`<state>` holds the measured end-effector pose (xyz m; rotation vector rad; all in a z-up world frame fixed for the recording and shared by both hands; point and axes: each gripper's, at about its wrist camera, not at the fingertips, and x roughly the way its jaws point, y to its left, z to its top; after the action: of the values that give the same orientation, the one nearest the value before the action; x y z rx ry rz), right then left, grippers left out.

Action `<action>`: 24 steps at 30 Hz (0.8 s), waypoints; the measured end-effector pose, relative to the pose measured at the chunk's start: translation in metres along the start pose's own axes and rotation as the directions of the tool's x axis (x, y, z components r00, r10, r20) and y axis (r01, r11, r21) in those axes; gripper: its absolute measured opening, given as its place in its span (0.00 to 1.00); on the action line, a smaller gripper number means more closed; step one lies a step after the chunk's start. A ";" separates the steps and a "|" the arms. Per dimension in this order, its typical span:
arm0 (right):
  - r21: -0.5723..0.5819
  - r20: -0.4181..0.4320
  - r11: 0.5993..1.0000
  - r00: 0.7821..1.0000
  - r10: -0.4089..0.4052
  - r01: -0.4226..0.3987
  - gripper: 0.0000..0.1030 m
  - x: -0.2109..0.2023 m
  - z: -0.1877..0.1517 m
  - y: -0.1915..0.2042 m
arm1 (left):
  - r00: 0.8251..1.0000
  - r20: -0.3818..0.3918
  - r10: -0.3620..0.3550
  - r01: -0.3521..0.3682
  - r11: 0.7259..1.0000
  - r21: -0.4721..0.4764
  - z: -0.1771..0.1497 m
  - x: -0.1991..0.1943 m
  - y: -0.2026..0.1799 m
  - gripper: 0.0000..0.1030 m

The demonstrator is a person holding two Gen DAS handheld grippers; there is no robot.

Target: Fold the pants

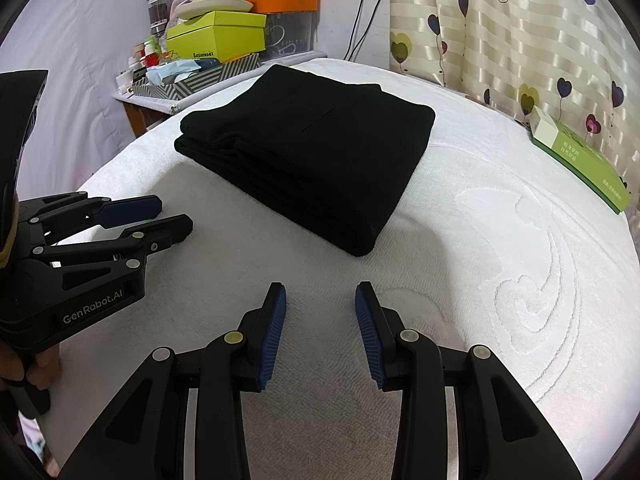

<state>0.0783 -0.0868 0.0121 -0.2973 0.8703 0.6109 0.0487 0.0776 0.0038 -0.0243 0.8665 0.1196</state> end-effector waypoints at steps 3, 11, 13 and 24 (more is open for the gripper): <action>0.000 0.000 1.000 1.000 0.000 0.000 0.36 0.000 0.000 0.000 | 1.000 0.000 0.000 0.000 1.000 0.000 0.000 0.000 0.000 0.38; 0.000 0.000 1.000 1.000 0.000 0.000 0.36 0.000 0.000 0.000 | 1.000 0.000 0.002 -0.002 1.000 0.001 0.000 0.000 0.000 0.38; 0.000 0.000 1.000 1.000 0.000 0.000 0.36 0.000 0.000 0.000 | 1.000 0.000 0.002 -0.002 1.000 0.002 0.000 0.000 0.000 0.38; 0.000 0.000 1.000 1.000 0.001 -0.001 0.36 0.000 0.000 0.000 | 1.000 0.000 0.005 -0.005 1.000 0.004 0.000 0.000 -0.001 0.38</action>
<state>0.0785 -0.0869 0.0123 -0.2968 0.8709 0.6112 0.0489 0.0771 0.0036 -0.0190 0.8668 0.1225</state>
